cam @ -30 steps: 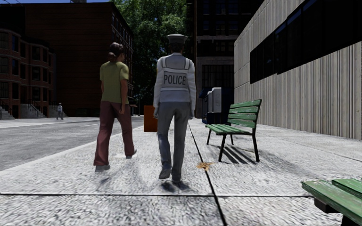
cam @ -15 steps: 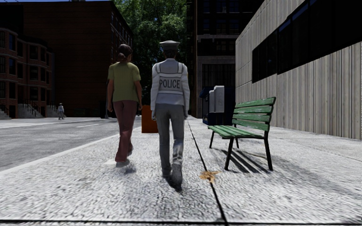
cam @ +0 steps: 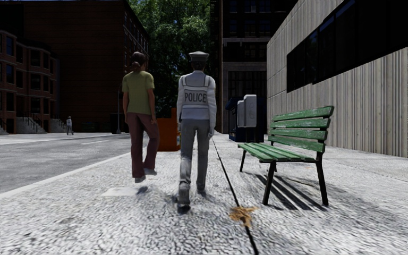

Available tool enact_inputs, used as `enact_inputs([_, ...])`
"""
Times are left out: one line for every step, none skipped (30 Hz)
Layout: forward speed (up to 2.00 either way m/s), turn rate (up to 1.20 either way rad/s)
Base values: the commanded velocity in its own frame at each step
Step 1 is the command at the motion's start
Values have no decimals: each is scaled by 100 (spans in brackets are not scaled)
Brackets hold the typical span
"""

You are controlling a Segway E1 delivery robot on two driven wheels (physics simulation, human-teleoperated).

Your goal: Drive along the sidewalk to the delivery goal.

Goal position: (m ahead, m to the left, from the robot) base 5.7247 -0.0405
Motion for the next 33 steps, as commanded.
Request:
enact_inputs([84,3])
enact_inputs([84,4])
enact_inputs([84,6])
enact_inputs([84,6])
enact_inputs([84,6])
enact_inputs([85,7])
enact_inputs([85,10])
enact_inputs([85,14])
enact_inputs([85,14])
enact_inputs([86,17])
enact_inputs([86,18])
enact_inputs([86,18])
enact_inputs([86,19])
enact_inputs([86,19])
enact_inputs([86,19])
enact_inputs([87,19])
enact_inputs([87,19])
enact_inputs([87,19])
enact_inputs([87,19])
enact_inputs([87,19])
enact_inputs([89,19])
enact_inputs([90,19])
enact_inputs([90,19])
enact_inputs([91,19])
enact_inputs([92,19])
enact_inputs([93,19])
enact_inputs([93,19])
enact_inputs([93,19])
enact_inputs([93,19])
enact_inputs([94,19])
enact_inputs([94,19])
enact_inputs([95,19])
enact_inputs([95,19])
